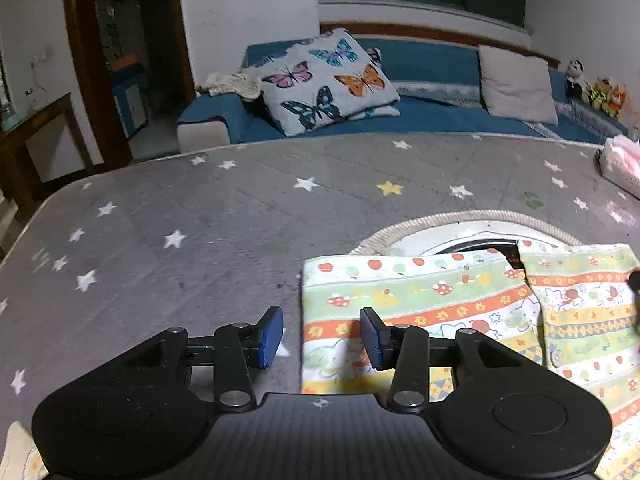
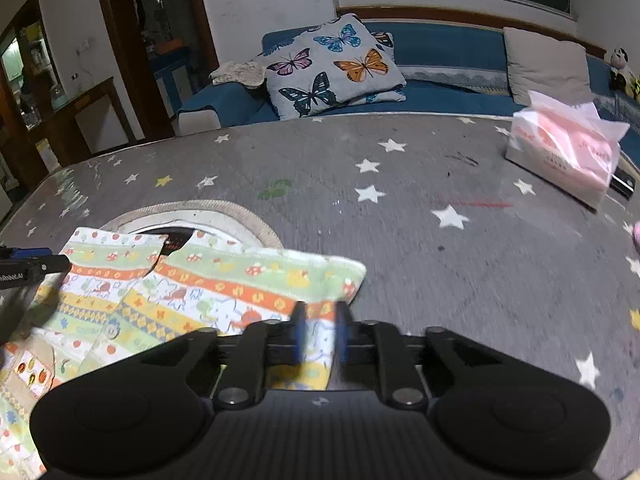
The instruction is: Fold clothes
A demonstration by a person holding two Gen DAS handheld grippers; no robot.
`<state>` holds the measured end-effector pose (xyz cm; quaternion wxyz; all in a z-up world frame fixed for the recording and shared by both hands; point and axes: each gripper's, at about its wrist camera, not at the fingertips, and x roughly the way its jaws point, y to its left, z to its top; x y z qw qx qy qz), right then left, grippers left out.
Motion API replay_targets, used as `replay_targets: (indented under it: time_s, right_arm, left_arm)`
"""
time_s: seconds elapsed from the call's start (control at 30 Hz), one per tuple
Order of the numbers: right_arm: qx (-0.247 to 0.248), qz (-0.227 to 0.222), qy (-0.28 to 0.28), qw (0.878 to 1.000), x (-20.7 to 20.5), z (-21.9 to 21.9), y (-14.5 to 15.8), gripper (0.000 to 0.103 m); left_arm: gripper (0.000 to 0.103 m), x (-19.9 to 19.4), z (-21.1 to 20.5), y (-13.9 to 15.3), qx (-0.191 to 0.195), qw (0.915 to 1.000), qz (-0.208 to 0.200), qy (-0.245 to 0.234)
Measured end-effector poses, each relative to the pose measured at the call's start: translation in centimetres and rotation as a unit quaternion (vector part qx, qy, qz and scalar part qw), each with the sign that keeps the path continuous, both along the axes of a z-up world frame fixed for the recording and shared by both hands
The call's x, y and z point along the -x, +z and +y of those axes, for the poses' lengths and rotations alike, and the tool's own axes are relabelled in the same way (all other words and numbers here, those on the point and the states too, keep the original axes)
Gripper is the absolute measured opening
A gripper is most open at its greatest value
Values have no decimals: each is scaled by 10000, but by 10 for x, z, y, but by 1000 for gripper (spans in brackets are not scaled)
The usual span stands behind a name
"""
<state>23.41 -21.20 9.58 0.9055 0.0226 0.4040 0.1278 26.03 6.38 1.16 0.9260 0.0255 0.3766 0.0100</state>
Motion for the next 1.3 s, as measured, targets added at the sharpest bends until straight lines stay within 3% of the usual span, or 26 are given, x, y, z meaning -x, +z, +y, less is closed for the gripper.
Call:
replay_targets:
  time_s: [0.07, 0.1, 0.27, 0.37, 0.5, 0.57, 0.63, 1.0, 1.3]
  right_arm:
    - [28, -19, 58, 10000, -5, 2, 1, 4]
    - [83, -79, 90, 9999, -7, 5, 2, 3]
    - [150, -547, 111, 9983, -17, 17, 14, 2]
    - [318, -441, 99, 9985, -31, 25, 9, 4]
    - [493, -405, 217, 9977, -27, 30, 15, 13]
    - [554, -419, 418, 9967, -13, 34, 25, 29]
    - [614, -433, 618, 9953, 0, 38, 34, 32]
    - [876, -145, 2043, 9749, 115, 82, 39, 44]
    - [1239, -487, 2228, 9657, 202, 76, 15, 51]
  left_arm:
    - [11, -4, -3, -3, -64, 9999, -43, -77]
    - [7, -7, -4, -3, -35, 9999, -69, -132]
    - [4, -11, 0, -2, -11, 9997, -234, 28]
    - [5, -16, 4, -4, 20, 9996, -256, 140]
    - [10, -13, 5, -5, -5, 9995, -269, 148]
    - [28, -2, 1, -1, -52, 9995, -296, 23]
    - [35, 9, -3, 3, -101, 9994, -325, -111]
    - [41, 115, -61, 3, -353, 9893, -442, -1346]
    - [50, 187, -94, -9, -692, 9817, -755, -1606]
